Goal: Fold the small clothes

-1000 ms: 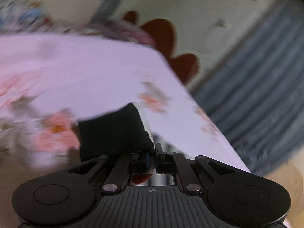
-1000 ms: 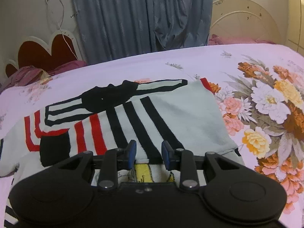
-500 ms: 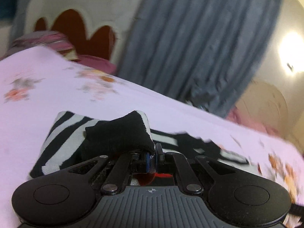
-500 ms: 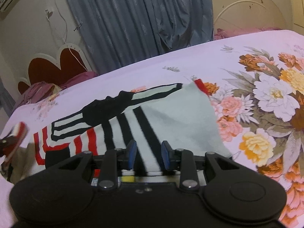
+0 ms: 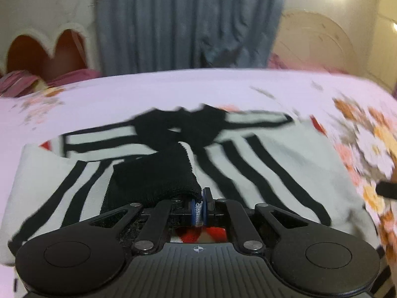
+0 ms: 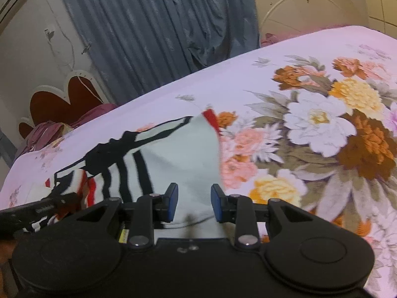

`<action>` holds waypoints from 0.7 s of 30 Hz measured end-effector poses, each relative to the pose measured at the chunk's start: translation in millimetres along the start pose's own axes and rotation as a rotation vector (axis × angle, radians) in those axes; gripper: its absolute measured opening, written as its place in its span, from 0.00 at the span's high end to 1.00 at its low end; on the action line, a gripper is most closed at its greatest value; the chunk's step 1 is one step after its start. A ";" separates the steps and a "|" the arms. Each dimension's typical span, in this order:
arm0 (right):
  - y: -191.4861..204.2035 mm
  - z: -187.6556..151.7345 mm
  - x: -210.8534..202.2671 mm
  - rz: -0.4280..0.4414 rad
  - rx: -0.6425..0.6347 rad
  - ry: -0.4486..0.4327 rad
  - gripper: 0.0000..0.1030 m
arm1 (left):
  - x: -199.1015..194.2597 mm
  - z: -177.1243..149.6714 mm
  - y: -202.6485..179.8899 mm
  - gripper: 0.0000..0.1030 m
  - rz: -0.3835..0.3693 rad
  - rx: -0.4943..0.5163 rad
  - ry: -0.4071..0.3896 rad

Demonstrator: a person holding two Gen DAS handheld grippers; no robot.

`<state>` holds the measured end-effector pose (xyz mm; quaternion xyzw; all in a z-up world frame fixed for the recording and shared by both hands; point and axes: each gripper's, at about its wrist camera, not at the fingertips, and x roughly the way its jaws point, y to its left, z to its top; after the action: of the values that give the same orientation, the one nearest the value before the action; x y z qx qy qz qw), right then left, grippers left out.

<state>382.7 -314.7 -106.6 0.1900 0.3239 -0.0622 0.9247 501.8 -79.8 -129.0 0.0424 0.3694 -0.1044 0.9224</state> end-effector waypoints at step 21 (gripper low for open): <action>39.6 5.1 15.0 0.072 -0.067 0.025 0.63 | -57.0 -31.1 50.3 0.54 -0.138 -0.139 -0.170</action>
<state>406.8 -280.2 -100.0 0.1711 0.3305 -0.0155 0.9281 452.0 -16.8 -112.1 -0.0562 0.2981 -0.1451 0.9418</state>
